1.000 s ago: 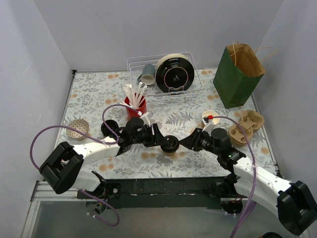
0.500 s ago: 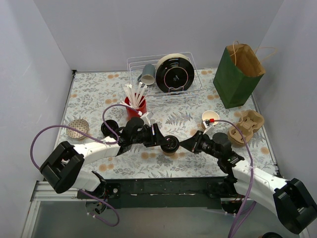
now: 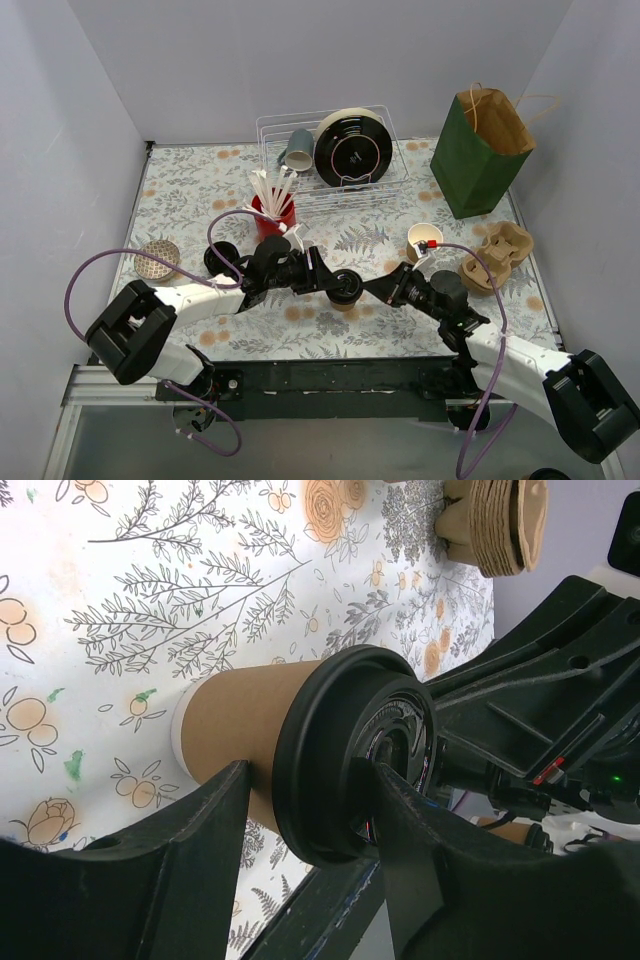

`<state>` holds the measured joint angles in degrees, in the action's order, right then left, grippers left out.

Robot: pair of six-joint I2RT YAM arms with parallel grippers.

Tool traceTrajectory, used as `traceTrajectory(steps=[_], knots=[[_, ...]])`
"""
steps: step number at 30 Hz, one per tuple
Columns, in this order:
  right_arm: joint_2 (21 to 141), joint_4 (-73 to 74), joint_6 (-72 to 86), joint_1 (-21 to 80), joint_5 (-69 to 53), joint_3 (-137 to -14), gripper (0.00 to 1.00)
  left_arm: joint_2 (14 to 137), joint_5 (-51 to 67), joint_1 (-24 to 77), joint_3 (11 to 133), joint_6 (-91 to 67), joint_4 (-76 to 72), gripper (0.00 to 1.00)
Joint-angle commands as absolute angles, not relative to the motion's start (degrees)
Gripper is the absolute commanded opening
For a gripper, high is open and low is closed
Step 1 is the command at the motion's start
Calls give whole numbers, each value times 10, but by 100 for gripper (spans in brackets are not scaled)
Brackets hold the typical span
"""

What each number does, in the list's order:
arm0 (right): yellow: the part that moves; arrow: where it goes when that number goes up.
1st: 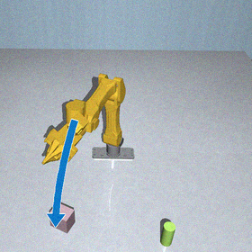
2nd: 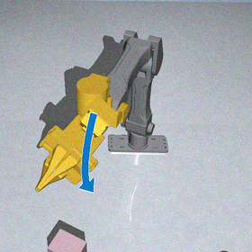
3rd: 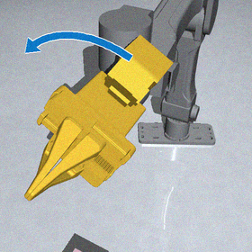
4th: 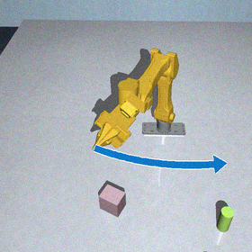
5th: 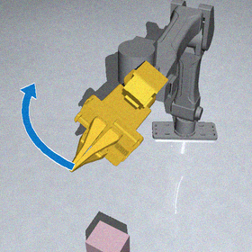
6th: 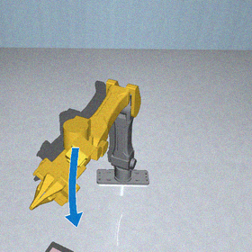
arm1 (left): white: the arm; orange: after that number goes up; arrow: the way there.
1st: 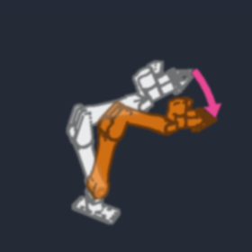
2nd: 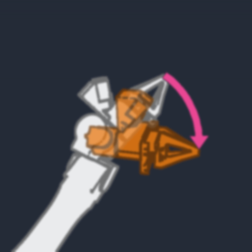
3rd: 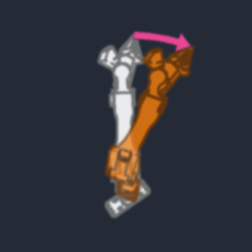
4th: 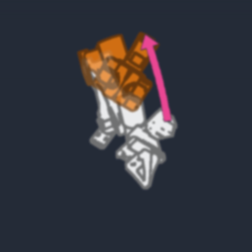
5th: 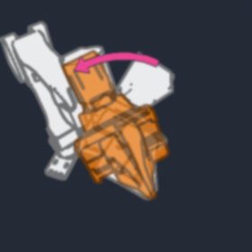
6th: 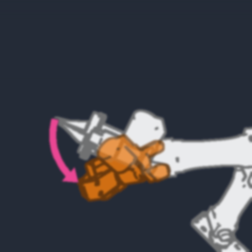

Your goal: Pack the takeout coffee

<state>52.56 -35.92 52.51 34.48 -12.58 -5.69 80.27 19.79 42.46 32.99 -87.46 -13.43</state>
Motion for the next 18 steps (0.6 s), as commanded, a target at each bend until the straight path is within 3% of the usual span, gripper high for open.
traceTrajectory(steps=[1, 12, 18], knots=[[564, -268, 484, 349, -91, 58, 10, 843, 161, 432, 292, -850, -25, 42], [552, -222, 451, 359, -41, 59, 13, 853, 163, 432, 293, -853, -33, 42], [490, -40, 386, 419, 64, -74, 20, 845, 163, 431, 297, -852, -28, 42]])
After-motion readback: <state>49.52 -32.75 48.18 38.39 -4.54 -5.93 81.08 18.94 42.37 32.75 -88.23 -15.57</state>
